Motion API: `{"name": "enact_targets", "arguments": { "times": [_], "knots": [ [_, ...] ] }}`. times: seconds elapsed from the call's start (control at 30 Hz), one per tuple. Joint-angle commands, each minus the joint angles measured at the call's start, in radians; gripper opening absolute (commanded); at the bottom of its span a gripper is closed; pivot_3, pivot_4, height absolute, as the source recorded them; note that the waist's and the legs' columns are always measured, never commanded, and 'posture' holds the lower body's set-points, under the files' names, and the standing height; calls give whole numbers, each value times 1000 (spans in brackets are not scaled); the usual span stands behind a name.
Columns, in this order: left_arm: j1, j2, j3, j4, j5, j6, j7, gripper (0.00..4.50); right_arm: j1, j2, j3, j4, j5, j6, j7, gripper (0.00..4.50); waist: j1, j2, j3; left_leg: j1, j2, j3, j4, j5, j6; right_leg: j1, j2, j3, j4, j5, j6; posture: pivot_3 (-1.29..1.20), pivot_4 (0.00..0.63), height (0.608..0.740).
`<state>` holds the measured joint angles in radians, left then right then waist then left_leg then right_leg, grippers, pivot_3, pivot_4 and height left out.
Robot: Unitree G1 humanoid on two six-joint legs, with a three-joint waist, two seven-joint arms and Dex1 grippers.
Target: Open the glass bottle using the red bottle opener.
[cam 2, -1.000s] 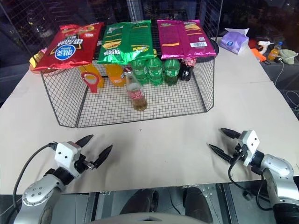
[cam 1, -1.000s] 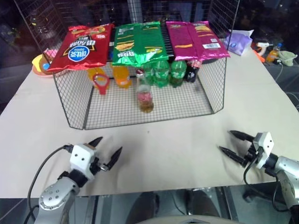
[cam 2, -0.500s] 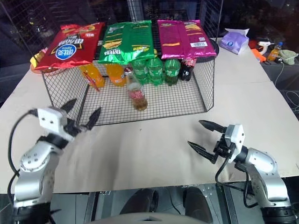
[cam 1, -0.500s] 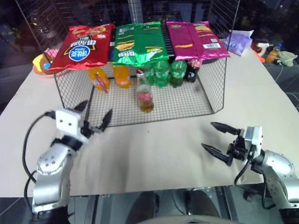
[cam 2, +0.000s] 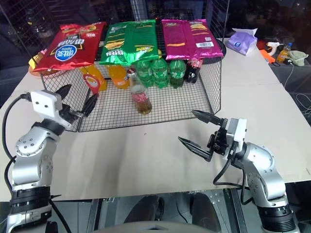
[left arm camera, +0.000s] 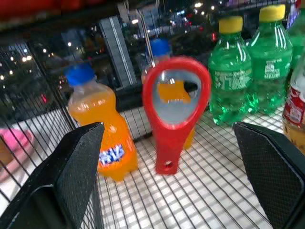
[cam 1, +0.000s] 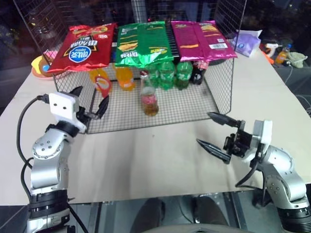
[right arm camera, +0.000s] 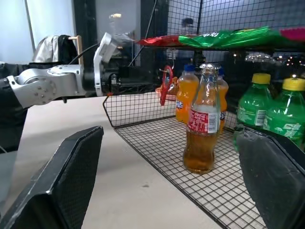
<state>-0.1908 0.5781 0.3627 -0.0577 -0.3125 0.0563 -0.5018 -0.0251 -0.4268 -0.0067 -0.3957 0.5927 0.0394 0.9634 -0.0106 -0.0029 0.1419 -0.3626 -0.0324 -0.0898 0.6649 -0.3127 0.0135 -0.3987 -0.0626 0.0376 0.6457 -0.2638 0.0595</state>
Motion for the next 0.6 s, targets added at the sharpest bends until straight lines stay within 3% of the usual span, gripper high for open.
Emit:
{"name": "enact_targets", "arguments": {
  "times": [0.03,0.57,0.6],
  "knots": [
    [-41,18,-11,66,22,-53,-29,4500,-19,-2,-3,-31,10,-2,-6,4464,0,0,0,0,0,0,1,0,0,0,0,0,0,0,0,0,150,740],
    [-384,-18,-146,587,114,-329,-135,4500,-67,6,12,24,-24,-20,-1,4464,-3,-1,0,-2,-2,1,5,0,0,-4,4,1,9,0,0,0,150,740],
    [-395,-20,-146,603,113,-338,-139,3959,-65,7,12,24,-27,-21,-2,4500,-3,-1,1,-2,-2,2,6,0,0,-4,4,2,9,0,0,0,150,740]
  ]
}}
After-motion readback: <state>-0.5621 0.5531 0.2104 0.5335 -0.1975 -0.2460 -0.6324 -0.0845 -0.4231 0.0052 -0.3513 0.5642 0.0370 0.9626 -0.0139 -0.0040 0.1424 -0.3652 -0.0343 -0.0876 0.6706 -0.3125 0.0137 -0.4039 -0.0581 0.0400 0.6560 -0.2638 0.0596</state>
